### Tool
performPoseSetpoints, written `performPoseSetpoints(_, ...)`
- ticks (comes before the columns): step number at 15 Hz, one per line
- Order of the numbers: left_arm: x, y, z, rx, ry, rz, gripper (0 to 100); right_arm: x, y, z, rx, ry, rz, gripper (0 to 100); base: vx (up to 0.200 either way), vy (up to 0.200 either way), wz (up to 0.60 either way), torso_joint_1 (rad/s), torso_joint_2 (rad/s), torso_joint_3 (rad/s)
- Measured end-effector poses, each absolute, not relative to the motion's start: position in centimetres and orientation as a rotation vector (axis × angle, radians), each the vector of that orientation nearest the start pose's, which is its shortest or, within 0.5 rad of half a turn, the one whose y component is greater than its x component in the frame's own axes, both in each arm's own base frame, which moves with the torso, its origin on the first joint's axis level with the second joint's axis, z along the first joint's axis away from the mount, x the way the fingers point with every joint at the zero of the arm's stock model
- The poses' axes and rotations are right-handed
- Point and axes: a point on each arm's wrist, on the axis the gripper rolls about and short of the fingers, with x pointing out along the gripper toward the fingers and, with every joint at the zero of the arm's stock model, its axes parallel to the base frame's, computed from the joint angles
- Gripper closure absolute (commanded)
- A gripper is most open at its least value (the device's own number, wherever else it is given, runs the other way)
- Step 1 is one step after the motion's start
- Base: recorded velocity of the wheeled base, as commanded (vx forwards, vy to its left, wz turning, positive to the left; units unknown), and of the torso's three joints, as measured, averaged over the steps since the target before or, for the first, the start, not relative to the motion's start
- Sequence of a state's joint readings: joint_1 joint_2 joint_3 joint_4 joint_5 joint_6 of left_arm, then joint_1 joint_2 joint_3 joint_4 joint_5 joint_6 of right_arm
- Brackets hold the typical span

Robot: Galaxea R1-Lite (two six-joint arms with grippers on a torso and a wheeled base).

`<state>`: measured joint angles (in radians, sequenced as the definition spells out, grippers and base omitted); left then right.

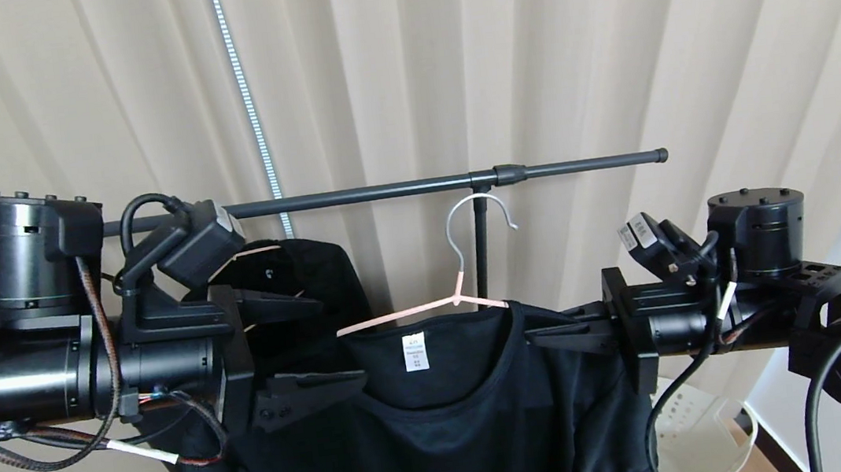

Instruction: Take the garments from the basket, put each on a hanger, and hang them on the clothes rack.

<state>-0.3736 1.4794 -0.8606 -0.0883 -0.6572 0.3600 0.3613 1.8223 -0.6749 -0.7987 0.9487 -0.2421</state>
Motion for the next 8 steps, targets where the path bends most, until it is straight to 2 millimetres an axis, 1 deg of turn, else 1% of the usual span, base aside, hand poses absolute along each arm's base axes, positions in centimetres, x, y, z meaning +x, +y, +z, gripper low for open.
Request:
performPoseSetpoints(3,22.18,-10.86,20.5,0.247,0.374,-1.118,0,27.64,12.44,13.04,-0.097,0.199,1.331,100,0.0,0.0,0.0,0.0,0.0,0.0)
performPoseSetpoints(7,22.27,-11.16,20.02,0.246,0.392,-1.128,0,27.43,12.61,13.09,-0.101,0.195,1.34,100,0.0,0.0,0.0,0.0,0.0,0.0)
performPoseSetpoints(8,22.14,-11.27,19.78,0.245,0.402,-1.135,100,27.37,12.65,13.09,-0.107,0.19,1.345,100,0.0,0.0,0.0,0.0,0.0,0.0)
